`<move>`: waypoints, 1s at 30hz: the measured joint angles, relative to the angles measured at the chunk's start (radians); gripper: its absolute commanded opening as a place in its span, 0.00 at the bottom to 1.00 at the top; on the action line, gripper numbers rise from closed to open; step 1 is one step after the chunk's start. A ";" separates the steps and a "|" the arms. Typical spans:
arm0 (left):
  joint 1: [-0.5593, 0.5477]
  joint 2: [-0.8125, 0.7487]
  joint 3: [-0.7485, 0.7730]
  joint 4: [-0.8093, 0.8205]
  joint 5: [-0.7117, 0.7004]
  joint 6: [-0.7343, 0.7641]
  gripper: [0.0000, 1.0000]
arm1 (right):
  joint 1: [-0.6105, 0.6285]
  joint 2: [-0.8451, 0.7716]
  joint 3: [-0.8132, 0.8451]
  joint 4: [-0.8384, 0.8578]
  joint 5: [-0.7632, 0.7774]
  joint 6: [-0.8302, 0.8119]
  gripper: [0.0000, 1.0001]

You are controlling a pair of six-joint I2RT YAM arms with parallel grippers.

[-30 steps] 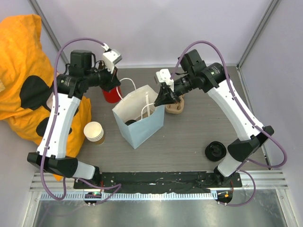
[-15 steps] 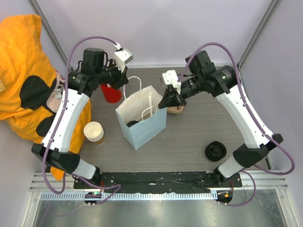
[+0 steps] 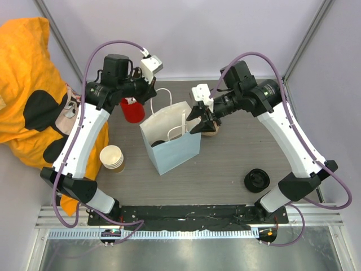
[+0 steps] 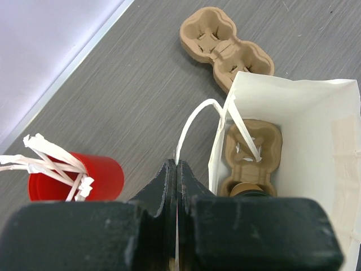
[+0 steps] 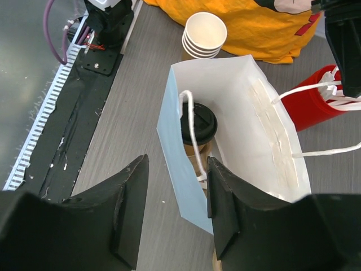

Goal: Pack the takeout coffee

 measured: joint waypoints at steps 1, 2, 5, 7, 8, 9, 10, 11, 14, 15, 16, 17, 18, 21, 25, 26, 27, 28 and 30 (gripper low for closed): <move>0.000 0.000 0.000 0.000 0.000 0.000 0.00 | 0.000 0.006 0.000 0.009 0.003 0.006 0.51; 0.000 0.000 0.000 0.000 0.000 0.000 0.00 | 0.000 0.013 0.001 0.017 0.006 0.011 0.51; -0.002 0.000 0.000 0.000 0.000 0.002 0.00 | 0.000 0.043 0.002 0.045 0.011 0.024 0.46; -0.004 0.001 0.000 0.000 0.000 0.003 0.00 | 0.002 0.063 0.001 0.063 0.013 0.033 0.33; -0.005 0.002 0.001 0.000 0.000 0.003 0.00 | 0.004 0.072 0.001 0.069 0.016 0.040 0.28; -0.006 0.005 0.004 0.000 0.000 0.003 0.00 | 0.006 0.079 0.001 0.076 0.018 0.047 0.25; -0.008 0.007 0.006 0.000 0.000 0.003 0.00 | 0.007 0.083 0.000 0.082 0.019 0.049 0.18; -0.009 0.011 0.011 0.000 0.000 0.003 0.00 | 0.010 0.085 -0.003 0.089 0.022 0.056 0.16; -0.013 0.016 0.016 0.001 0.000 0.003 0.00 | 0.011 0.085 -0.009 0.095 0.027 0.071 0.09; -0.015 0.017 0.017 0.001 0.000 0.003 0.00 | 0.011 0.084 -0.011 0.100 0.027 0.074 0.08; -0.016 0.018 0.018 0.002 0.000 0.004 0.00 | 0.011 0.084 -0.014 0.103 0.027 0.076 0.07; -0.018 0.019 0.018 0.002 0.000 0.004 0.00 | 0.011 0.082 -0.019 0.104 0.027 0.078 0.07; -0.018 0.021 0.021 0.002 0.000 0.004 0.00 | 0.011 0.080 -0.024 0.104 0.027 0.078 0.06; -0.024 0.033 0.033 0.004 0.000 0.005 0.00 | 0.011 0.071 -0.039 0.098 0.027 0.077 0.05; -0.036 0.048 0.042 0.007 -0.003 0.006 0.00 | 0.013 0.046 -0.050 0.083 0.024 0.073 0.04; -0.040 0.054 0.046 0.008 -0.005 0.006 0.00 | 0.013 0.039 -0.050 0.078 0.024 0.072 0.04; -0.044 0.058 0.048 0.010 -0.006 0.006 0.00 | 0.015 0.033 -0.050 0.073 0.023 0.071 0.03; -0.048 0.063 0.050 0.014 -0.008 0.006 0.00 | 0.017 0.027 -0.050 0.068 0.021 0.071 0.03; -0.058 0.072 0.054 0.015 -0.010 0.006 0.00 | 0.020 0.017 -0.050 0.056 0.018 0.070 0.02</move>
